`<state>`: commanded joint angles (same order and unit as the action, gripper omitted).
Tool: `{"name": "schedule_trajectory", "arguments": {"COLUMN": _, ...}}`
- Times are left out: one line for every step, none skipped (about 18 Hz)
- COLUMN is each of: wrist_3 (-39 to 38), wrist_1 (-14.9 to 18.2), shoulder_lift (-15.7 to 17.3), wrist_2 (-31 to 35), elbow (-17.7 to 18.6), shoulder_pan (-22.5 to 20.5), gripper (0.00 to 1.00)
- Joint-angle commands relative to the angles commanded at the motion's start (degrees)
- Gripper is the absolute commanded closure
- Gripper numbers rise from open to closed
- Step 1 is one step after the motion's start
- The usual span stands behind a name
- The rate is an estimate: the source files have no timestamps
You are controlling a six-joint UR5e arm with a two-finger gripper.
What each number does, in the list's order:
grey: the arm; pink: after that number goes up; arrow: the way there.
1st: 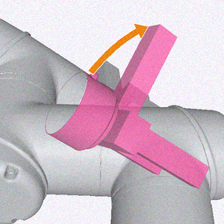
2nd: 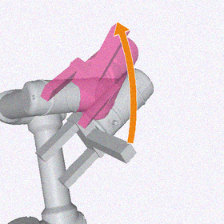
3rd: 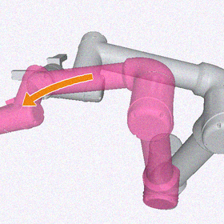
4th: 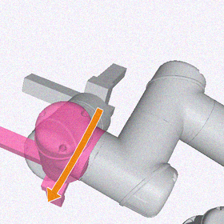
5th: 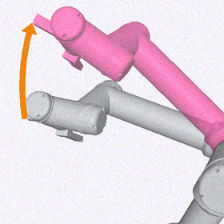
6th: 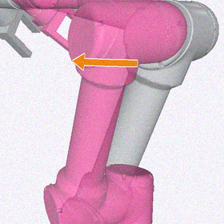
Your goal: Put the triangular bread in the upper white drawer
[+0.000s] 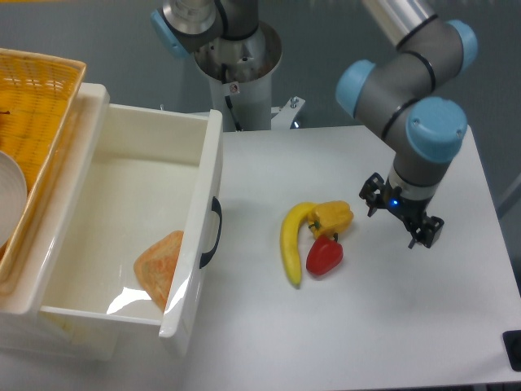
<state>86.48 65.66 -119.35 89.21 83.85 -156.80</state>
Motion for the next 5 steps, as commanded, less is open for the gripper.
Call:
{"name": "schedule_trajectory", "arguments": {"wrist_3": 0.0, "wrist_1": -0.4, "shoulder_lift": -0.4, "wrist_2": 0.1, "elbow": -0.1, "shoulder_pan": 0.0, "gripper": 0.00}}
{"name": "schedule_trajectory", "arguments": {"wrist_3": 0.0, "wrist_1": -0.4, "shoulder_lift": -0.5, "wrist_2": 0.1, "elbow": -0.1, "shoulder_pan": 0.0, "gripper": 0.00}}
{"name": "schedule_trajectory", "arguments": {"wrist_3": 0.0, "wrist_1": -0.4, "shoulder_lift": -0.5, "wrist_2": 0.1, "elbow": -0.1, "shoulder_pan": 0.0, "gripper": 0.00}}
{"name": "schedule_trajectory", "arguments": {"wrist_3": -0.1, "wrist_1": -0.4, "shoulder_lift": -0.6, "wrist_2": 0.1, "elbow": -0.1, "shoulder_pan": 0.1, "gripper": 0.00}}
{"name": "schedule_trajectory", "arguments": {"wrist_3": -0.1, "wrist_1": -0.4, "shoulder_lift": -0.8, "wrist_2": 0.1, "elbow": -0.1, "shoulder_pan": 0.1, "gripper": 0.00}}
